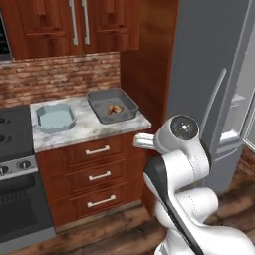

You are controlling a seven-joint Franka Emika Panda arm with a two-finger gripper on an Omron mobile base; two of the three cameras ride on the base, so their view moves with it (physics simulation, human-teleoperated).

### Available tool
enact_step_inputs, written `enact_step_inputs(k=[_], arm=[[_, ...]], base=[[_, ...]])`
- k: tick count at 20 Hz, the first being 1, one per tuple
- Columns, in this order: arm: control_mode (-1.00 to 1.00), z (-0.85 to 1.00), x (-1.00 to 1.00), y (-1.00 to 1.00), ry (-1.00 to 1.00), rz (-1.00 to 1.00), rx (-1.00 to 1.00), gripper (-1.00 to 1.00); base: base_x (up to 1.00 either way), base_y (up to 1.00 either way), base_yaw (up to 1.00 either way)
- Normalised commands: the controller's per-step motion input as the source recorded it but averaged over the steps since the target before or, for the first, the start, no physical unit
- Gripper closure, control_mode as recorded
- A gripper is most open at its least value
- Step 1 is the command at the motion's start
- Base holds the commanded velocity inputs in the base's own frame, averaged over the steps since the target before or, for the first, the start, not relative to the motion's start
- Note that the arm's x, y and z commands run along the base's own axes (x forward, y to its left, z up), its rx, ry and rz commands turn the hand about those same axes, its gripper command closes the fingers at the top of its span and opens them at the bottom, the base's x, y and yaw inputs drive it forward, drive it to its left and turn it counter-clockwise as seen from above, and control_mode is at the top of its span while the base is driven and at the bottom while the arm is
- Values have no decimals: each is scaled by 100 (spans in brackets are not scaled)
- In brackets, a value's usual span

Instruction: Place one lemon and one chicken drumstick in each tupperware on the nearby counter, to pack two identical lunches.

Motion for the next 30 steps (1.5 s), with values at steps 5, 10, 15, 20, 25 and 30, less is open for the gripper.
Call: enact_step_inputs(k=[5, 10, 15, 20, 25, 30], arm=[[100, 0, 0, 0, 0, 0, 0, -100], [100, 0, 0, 0, 0, 0, 0, -100], [100, 0, 0, 0, 0, 0, 0, -100], [100, 0, 0, 0, 0, 0, 0, -100], [100, 0, 0, 0, 0, 0, 0, -100], [100, 0, 0, 0, 0, 0, 0, -100]], base=[[-92, -84, -2], [-15, -100, 0], [0, -100, 0], [4, -94, 0], [11, -34, 0], [47, -11, 0]])
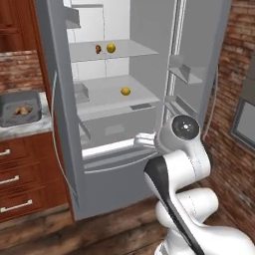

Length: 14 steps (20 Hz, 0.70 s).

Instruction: Place one lemon and one chicken drumstick in each tupperware on the nearby counter, to pack two identical lunches.

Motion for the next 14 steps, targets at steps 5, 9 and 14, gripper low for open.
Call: enact_step_inputs(k=[5, 9, 14], arm=[[100, 0, 0, 0, 0, 0, 0, -100], [100, 0, 0, 0, 0, 0, 0, -100], [100, 0, 0, 0, 0, 0, 0, -100]], base=[[91, -28, 2], [93, -35, 4], [86, -23, 4]])
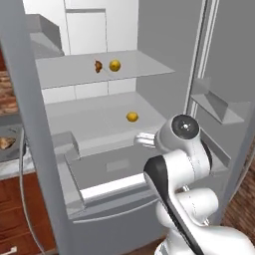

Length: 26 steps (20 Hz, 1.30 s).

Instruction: Place one lemon and one chicken drumstick in each tupperware on the nearby counter, to pack two identical lunches.

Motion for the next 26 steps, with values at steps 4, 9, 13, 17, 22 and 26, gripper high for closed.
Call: enact_step_inputs(k=[4, 9, 13, 17, 22, 26], arm=[[100, 0, 0, 0, 0, 0, 0, -100], [100, 0, 0, 0, 0, 0, 0, -100], [-100, -9, 9, -29, 0, 3, 0, -100], [-100, -22, -1, -37, -2, 3, -4, -100], [-100, -33, 0, -8, -16, 10, -14, -100], [-100, -41, 2, -1, -20, 11, -15, -100]], base=[[83, 0, 2], [66, -8, 1], [6, -11, 0], [0, 0, 0], [0, 0, 0], [0, 0, 0]])
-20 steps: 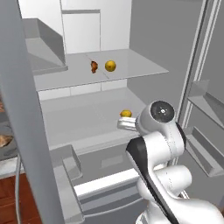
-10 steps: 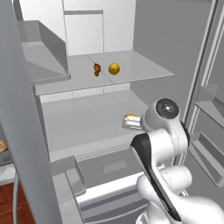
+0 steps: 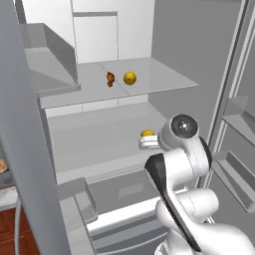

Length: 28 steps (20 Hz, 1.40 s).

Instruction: Place one lemon and one chicken drumstick in each tupperware on the nearby counter, to pack two identical lunches.

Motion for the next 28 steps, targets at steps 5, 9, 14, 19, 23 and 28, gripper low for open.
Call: enact_step_inputs(k=[5, 9, 14, 19, 23, 28], arm=[[-100, -23, 7, -29, -5, 6, -7, -100], [-100, -1, 2, -39, -4, 7, 0, -100], [-100, 47, -1, -5, -17, 9, 0, -100], [-100, 64, 0, 0, -10, 9, 3, -100], [-100, 65, 0, 1, -1, 8, 9, -100], [-100, 59, 2, 24, 0, 8, 3, -100]], base=[[0, 0, 0], [0, 0, 0], [0, 0, 0], [0, 0, 0], [0, 0, 0], [0, 0, 0]])
